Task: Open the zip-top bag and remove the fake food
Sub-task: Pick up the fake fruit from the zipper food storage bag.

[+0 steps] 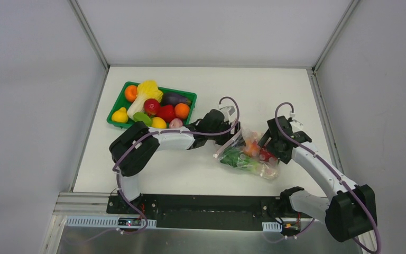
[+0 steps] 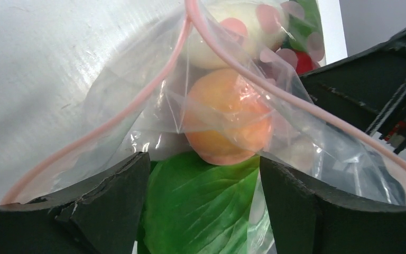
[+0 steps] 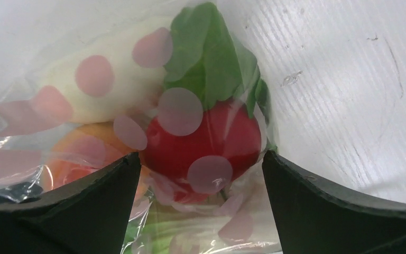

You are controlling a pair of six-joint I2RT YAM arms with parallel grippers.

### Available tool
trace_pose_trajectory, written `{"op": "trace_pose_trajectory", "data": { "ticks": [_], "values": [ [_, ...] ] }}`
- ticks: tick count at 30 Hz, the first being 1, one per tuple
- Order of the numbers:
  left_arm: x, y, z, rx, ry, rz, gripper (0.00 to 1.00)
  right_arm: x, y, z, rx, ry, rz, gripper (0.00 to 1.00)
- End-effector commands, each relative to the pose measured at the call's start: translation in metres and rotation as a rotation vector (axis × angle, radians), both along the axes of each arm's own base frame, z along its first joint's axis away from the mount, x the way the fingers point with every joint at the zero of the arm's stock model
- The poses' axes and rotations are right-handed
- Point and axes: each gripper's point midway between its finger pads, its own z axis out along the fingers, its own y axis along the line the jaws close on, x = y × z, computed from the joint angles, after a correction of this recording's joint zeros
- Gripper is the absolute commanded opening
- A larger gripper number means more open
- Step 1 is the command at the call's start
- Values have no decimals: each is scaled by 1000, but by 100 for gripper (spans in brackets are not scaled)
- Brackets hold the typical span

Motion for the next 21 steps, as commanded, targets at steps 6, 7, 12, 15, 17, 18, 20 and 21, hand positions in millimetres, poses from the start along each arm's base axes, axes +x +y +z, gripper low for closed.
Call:
{"op": "trace_pose_trajectory", "data": {
  "ticks": [6, 7, 12, 15, 17, 18, 20, 21],
  "values": [
    [4, -27, 7, -79, -30, -81, 79, -3, 11, -27, 36, 74, 50, 88],
    [5, -27, 5, -75, -26, -82, 79, -3, 11, -28, 35, 79, 51, 88],
    [8, -31, -4, -66, -13, -77, 81, -5, 15, -36, 48, 108, 67, 88],
    [10, -34, -4, -70, -11, -74, 85, -6, 18, -39, 61, 120, 79, 88],
    [12, -37, -3, -81, -9, -71, 87, -7, 20, -41, 68, 127, 86, 88],
    [12, -39, -4, -83, -4, -70, 88, -7, 21, -42, 70, 129, 88, 88],
    [14, -40, -7, -84, 3, -59, 90, -7, 21, -43, 70, 134, 91, 88],
    [15, -41, -8, -85, 8, -53, 90, -7, 22, -43, 74, 134, 95, 88]
  ]
}}
